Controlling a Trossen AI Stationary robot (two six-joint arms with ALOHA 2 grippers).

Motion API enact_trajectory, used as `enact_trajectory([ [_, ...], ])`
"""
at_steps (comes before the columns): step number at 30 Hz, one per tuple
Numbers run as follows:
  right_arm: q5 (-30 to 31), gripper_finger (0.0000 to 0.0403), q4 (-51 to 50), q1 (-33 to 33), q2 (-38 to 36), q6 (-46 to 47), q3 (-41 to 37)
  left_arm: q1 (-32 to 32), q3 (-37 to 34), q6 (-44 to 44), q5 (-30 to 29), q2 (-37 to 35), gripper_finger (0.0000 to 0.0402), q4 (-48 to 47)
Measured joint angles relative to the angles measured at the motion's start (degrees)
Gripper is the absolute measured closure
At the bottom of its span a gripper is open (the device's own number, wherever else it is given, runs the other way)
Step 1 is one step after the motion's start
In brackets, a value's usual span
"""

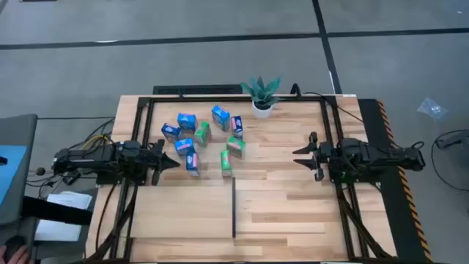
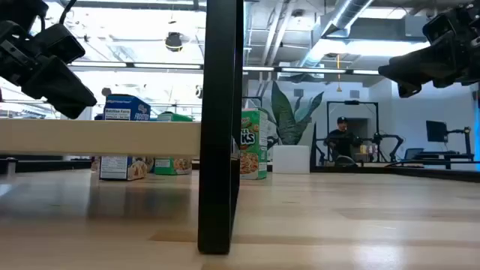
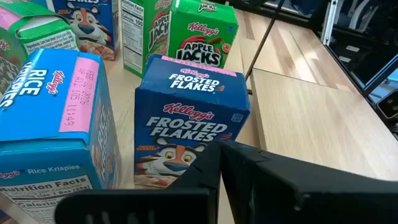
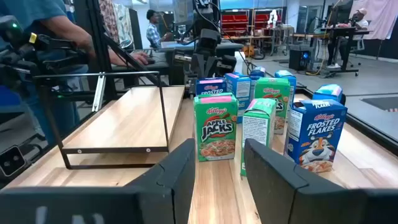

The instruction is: Stack cereal on shelf

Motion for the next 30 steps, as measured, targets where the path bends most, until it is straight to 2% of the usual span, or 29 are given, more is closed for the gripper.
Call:
enact_trajectory([
  [30,0.0,0.0234,0.0,0.0,0.0,0.0,0.0,0.0,0.0,0.0,0.0,0.0,0.0401,0.0],
])
